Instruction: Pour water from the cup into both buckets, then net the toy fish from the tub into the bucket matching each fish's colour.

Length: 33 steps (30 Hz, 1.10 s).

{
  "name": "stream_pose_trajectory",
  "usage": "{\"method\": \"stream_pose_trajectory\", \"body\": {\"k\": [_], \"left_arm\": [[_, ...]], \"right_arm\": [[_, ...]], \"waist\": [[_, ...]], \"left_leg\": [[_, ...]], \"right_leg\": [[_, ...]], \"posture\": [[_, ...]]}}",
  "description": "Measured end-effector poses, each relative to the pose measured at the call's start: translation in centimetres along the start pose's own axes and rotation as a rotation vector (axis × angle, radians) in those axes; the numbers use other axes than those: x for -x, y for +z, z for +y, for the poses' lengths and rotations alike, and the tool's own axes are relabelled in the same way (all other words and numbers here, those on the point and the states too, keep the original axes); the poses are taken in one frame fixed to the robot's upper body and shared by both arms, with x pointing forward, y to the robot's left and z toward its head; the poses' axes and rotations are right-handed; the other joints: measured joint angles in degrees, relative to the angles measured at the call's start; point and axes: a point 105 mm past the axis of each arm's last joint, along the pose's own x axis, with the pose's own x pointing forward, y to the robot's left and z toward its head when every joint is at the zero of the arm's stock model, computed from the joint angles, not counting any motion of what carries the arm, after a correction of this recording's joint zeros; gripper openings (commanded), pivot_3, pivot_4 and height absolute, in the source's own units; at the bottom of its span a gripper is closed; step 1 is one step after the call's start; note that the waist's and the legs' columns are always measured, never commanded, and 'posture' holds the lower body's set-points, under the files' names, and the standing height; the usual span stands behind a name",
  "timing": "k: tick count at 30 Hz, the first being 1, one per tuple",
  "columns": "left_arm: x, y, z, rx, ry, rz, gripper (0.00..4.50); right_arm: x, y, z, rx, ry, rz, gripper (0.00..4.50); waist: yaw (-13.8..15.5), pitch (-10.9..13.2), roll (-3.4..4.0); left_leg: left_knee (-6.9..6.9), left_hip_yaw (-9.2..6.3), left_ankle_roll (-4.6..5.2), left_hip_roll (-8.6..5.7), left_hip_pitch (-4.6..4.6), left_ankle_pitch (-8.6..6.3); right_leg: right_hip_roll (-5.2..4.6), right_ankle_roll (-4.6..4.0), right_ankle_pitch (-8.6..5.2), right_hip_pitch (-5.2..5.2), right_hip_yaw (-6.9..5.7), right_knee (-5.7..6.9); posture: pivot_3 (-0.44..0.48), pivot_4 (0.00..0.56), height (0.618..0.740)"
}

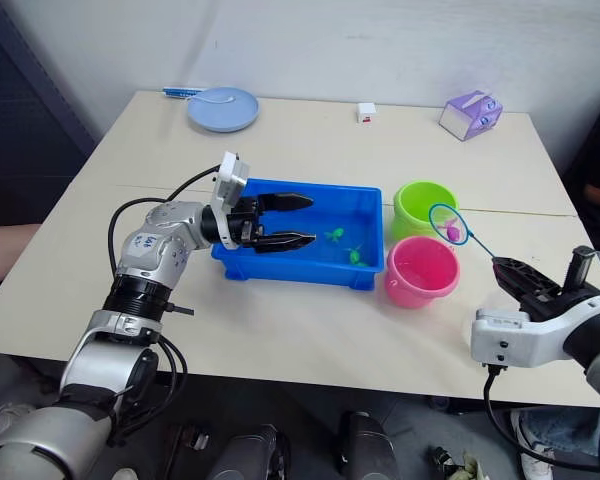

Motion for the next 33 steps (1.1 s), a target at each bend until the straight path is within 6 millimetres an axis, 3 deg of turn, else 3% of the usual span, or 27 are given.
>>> {"method": "stream_pose_trajectory", "body": {"k": [3,10,15,20,27,33], "left_arm": [[0.1,0.0,0.2,0.002,0.014,-0.001,4.5],[-0.1,0.1,0.1,0.003,0.018,-0.004,4.5],[0.0,0.0,0.2,0.005,0.032,-0.008,4.5],[-0.1,0.0,0.2,0.005,0.033,-0.011,4.5],[-0.4,0.0,0.2,0.008,0.022,-0.023,4.5],[-1.5,0.8,0.0,-0.018,-0.011,-0.046,4.5]], "right_arm": [[-0.1,2.6,3.5,-0.008,0.171,-0.141,0.77],[0.1,-0.7,0.0,0.101,0.035,0.004,0.77],[-0.1,1.9,3.7,0.065,0.193,-0.14,0.77],[0.1,-0.4,0.5,0.143,0.052,-0.028,0.77],[0.5,1.1,2.4,0.308,0.173,-0.189,0.77],[0.1,0.8,1.9,0.433,0.162,-0.238,0.77]], "waist": [[0.14,0.0,0.0],[-0.02,0.0,0.0],[0.1,0.0,0.0],[-0.1,0.0,0.0],[0.0,0.0,0.0],[-0.13,0.01,-0.01]], "left_leg": [[-0.02,-0.01,0.0,-0.06,-0.05,0.0],[0.04,0.06,0.05,-0.03,0.01,0.02],[-0.03,0.0,0.01,-0.04,-0.04,0.0],[0.11,0.14,0.06,-0.11,0.01,0.02],[0.02,0.13,0.06,-0.11,0.0,0.02],[0.02,0.15,0.06,-0.04,0.02,0.03]], "right_leg": [[0.01,-0.01,0.0,-0.01,-0.05,-0.02],[-0.02,0.13,0.07,0.03,0.11,-0.03],[0.0,-0.02,-0.01,-0.02,-0.03,-0.01],[-0.02,0.16,0.09,0.04,0.13,0.0],[0.0,0.13,0.08,0.02,0.1,-0.04],[-0.02,0.15,0.09,0.02,0.12,-0.04]], "posture": [[0.0,0.15,0.74],[0.0,0.15,0.74],[0.0,0.15,0.74],[0.0,0.15,0.74],[0.0,0.15,0.74],[0.0,0.15,0.74]]}}
